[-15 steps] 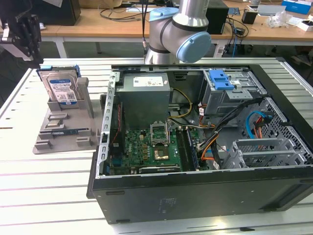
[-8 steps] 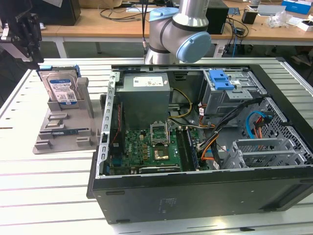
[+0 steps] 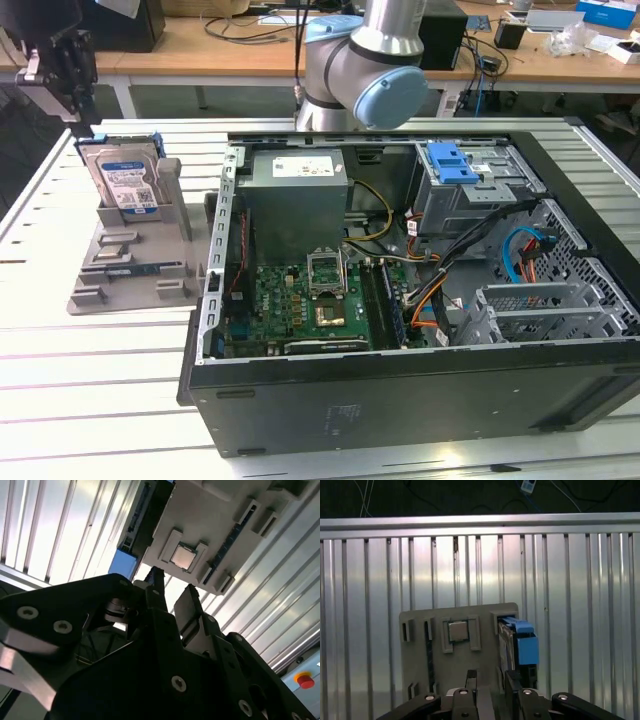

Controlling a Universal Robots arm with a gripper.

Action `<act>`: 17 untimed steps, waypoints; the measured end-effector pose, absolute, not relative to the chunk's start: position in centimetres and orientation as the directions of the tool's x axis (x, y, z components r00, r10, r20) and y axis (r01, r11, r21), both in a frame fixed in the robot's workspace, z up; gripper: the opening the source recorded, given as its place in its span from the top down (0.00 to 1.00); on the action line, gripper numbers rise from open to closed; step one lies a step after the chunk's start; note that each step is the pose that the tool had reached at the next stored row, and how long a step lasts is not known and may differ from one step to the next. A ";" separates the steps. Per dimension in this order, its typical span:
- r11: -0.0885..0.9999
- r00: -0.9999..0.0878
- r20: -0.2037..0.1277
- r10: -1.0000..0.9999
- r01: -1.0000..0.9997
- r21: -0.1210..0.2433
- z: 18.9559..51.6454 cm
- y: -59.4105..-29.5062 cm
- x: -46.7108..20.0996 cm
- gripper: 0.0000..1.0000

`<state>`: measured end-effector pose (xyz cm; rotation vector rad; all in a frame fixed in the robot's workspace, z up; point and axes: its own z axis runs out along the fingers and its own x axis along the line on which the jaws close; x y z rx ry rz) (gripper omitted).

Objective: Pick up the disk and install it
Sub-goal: 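Pick up the disk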

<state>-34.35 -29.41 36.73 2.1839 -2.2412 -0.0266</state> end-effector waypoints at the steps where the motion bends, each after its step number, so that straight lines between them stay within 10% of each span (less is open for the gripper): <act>1: 0.021 -0.021 -0.003 -1.000 -1.000 0.021 36.5 -29.2 -34.4 0.64; 17: 0.003 -0.003 -0.007 -1.000 -1.000 0.021 34.5 -26.6 -35.2 0.63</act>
